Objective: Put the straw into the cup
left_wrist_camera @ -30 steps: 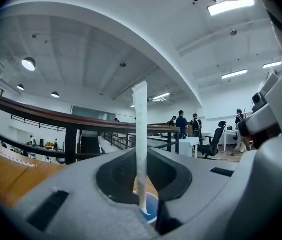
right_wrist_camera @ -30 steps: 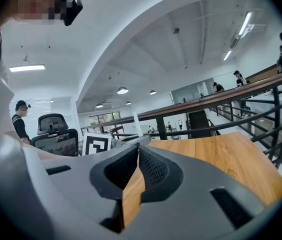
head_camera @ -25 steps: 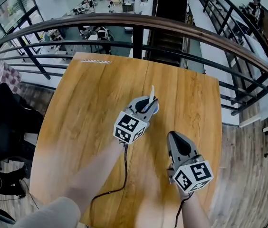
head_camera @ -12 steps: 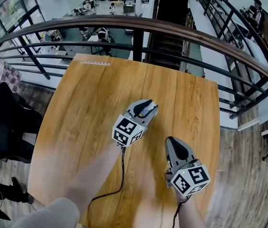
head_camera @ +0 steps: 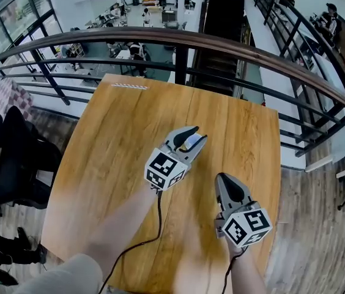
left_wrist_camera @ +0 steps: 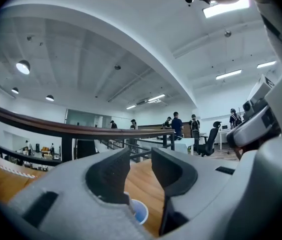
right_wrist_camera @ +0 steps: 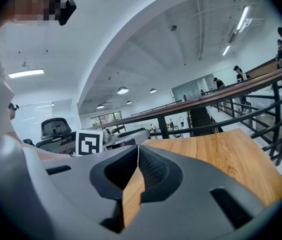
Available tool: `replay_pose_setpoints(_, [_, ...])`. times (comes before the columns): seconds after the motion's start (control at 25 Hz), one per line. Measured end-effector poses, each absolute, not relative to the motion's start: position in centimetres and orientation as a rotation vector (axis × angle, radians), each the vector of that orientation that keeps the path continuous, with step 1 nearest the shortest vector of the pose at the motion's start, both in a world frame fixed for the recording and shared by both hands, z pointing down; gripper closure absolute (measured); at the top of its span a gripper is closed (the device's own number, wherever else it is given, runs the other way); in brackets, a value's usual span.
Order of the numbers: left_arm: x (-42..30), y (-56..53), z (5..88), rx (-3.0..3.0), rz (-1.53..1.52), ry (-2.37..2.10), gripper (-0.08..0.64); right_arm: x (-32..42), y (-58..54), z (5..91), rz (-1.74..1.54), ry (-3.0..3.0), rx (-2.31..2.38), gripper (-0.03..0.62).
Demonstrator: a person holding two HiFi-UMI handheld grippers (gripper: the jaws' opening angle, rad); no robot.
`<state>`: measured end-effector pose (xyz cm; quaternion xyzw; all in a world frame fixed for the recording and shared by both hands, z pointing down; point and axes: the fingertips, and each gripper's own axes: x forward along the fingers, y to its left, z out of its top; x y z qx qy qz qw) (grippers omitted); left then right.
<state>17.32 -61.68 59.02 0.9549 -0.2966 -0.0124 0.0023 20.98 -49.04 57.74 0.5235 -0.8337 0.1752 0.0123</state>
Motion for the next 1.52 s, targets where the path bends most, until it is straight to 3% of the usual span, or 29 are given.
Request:
replay_pose_setpoints(0.52, [13.4, -53.7, 42.6, 3.02, -0.16, -1.0, 0.433, 21.4, -45.1, 42.9, 0.281, -2.651, 1.726, 0.569])
replay_pose_setpoints(0.72, [11.0, -48.7, 37.0, 3.059, -0.221, -1.027, 0.499, 21.6, -41.1, 37.3, 0.16, -2.657, 1.747, 0.569])
replay_pose_setpoints(0.92, [8.6, -41.8, 32.5, 3.084, -0.307, -1.058, 0.503, 20.0, -36.3, 34.2, 0.051, -2.662, 1.702, 0.569])
replay_pose_setpoints(1.52, [7.1, -27.2, 34.9, 3.11, -0.098, -0.937, 0.538, 15.4, -25.8, 34.8, 0.2, -2.748, 1.553, 0.57])
